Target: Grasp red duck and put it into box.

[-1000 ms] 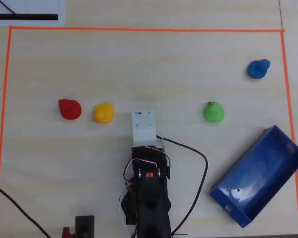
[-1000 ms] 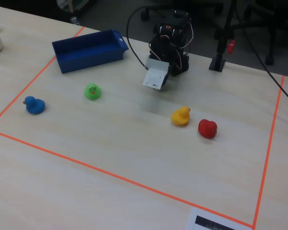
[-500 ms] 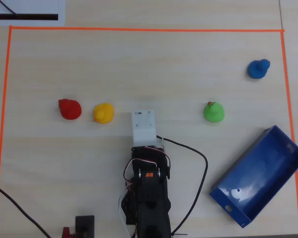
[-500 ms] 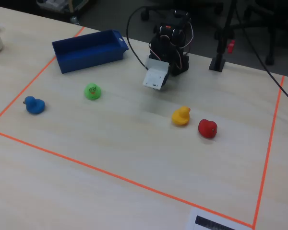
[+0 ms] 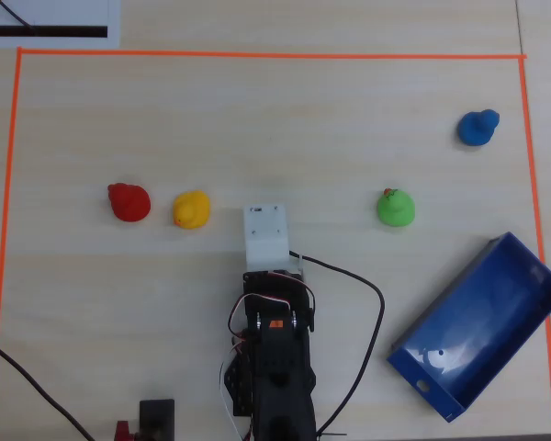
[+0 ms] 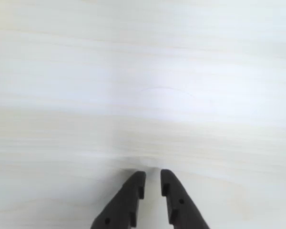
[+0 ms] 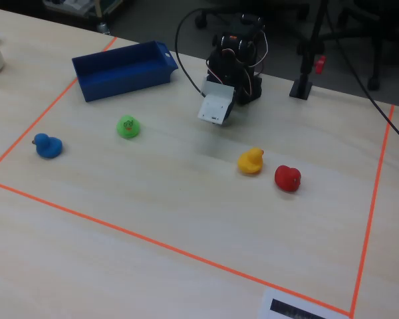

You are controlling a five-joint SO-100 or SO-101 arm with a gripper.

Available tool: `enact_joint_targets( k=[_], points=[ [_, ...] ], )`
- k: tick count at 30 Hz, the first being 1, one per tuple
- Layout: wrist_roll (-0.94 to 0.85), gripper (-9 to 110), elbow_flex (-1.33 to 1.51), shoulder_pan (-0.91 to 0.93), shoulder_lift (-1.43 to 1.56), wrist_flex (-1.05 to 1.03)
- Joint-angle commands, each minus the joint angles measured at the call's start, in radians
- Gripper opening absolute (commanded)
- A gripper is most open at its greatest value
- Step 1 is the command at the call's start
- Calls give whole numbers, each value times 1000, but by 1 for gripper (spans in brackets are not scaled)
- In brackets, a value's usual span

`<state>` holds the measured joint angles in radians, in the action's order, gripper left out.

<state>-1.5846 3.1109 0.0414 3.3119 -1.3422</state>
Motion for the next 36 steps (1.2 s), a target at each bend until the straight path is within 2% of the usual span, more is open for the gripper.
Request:
enact_joint_targets(
  k=[1,36],
  points=[
    [2,1,0,-8,-2,-3],
    [2,2,0,-8,-2,-3]
  ],
)
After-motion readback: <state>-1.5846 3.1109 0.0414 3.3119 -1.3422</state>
